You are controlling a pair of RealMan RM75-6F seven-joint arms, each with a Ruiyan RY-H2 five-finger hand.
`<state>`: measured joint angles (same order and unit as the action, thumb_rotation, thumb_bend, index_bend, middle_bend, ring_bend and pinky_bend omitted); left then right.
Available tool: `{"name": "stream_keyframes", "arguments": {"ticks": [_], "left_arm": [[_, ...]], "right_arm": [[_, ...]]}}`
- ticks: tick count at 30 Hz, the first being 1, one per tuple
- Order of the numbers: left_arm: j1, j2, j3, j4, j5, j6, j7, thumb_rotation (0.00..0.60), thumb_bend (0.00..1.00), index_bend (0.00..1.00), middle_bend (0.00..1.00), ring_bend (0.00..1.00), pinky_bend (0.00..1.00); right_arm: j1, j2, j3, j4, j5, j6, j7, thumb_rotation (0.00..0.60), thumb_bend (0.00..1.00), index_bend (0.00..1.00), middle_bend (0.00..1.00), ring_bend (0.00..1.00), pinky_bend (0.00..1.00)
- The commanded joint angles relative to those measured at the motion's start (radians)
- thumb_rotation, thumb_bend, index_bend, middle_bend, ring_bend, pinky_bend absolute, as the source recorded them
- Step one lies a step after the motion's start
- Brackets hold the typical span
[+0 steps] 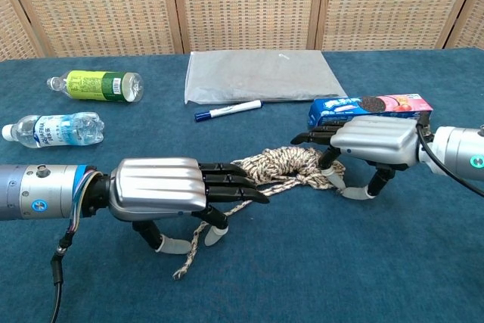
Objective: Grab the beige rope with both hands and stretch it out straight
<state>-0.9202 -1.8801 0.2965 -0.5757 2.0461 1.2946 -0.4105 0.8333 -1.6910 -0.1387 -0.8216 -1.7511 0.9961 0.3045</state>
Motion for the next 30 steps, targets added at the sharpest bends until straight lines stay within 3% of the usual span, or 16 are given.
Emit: {"name": "stream_keyframes", "arguments": {"ticks": [1, 10, 30], "left_arm": [[-0.003, -0.006, 0.006, 0.005, -0.003, -0.006, -0.002, 0.600, 0.36, 0.50, 0.00, 0.00, 0.00], [-0.007, -0.022, 0.017, 0.019, -0.014, -0.004, -0.005, 0.600, 0.39, 0.51, 0.00, 0.00, 0.00], [0.023, -0.026, -0.003, 0.027, -0.066, 0.063, -0.040, 0.600, 0.49, 0.73, 0.00, 0.00, 0.00]], "right_arm": [[0.000, -0.003, -0.003, 0.006, -0.003, 0.002, 0.004, 0.600, 0.43, 0.66, 0.00, 0.00, 0.00], [0.000, -0.006, -0.006, 0.017, -0.004, 0.005, 0.016, 0.600, 0.43, 0.67, 0.00, 0.00, 0.00], [-0.001, 0.002, -0.013, 0.014, -0.009, 0.010, -0.005, 0.600, 0.43, 0.67, 0.00, 0.00, 0.00]]}}
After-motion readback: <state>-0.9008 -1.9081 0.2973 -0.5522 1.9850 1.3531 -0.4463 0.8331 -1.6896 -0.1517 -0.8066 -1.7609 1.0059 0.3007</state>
